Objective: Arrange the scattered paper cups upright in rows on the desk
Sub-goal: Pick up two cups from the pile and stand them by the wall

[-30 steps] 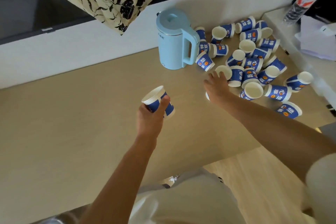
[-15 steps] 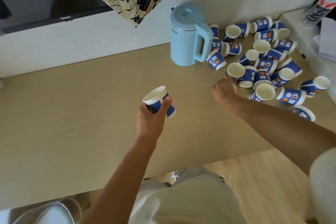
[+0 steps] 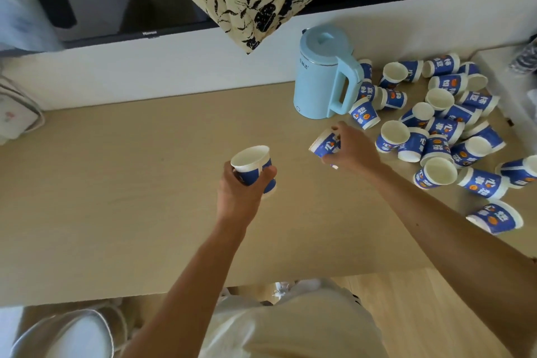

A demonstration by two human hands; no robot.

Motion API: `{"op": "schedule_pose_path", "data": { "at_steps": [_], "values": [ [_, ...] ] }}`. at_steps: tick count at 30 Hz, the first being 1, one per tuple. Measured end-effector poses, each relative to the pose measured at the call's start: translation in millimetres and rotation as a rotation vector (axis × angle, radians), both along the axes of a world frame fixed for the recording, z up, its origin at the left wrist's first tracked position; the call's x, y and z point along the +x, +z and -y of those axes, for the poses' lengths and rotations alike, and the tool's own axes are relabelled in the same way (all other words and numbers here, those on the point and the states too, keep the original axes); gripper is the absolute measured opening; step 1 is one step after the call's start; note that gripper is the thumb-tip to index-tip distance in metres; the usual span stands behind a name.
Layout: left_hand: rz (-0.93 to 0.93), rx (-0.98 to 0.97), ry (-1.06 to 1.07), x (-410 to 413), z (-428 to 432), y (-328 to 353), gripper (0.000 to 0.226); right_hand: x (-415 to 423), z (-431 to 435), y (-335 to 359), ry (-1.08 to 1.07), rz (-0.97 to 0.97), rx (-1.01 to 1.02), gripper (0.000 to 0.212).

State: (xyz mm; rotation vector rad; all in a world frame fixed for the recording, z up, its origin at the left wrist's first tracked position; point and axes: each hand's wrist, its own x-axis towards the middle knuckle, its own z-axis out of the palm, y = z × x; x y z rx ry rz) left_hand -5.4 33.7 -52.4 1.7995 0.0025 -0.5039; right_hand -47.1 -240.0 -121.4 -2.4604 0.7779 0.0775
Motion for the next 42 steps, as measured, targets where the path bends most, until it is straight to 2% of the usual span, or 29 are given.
{"op": "schedule_pose_path", "data": {
  "at_steps": [5,13,21,29,35,42],
  "values": [
    [0.054,0.028,0.079,17,-23,6,0.054,20,-43,10,-0.033,0.294,0.334,0.060],
    [0.136,0.102,0.234,65,-101,21,0.050,82,-121,31,0.019,0.447,0.624,0.064],
    [0.203,0.106,0.329,134,-198,24,0.047,151,-229,42,0.103,0.496,0.709,0.064],
    [0.194,0.077,0.376,223,-301,13,0.054,205,-354,30,-0.003,0.512,0.727,0.066],
    [0.190,0.072,0.336,303,-352,-21,0.057,256,-416,16,-0.089,0.559,0.765,0.069],
    [0.226,0.071,0.320,385,-367,-78,0.058,322,-443,-18,-0.099,0.597,0.734,0.072]
  ]
}}
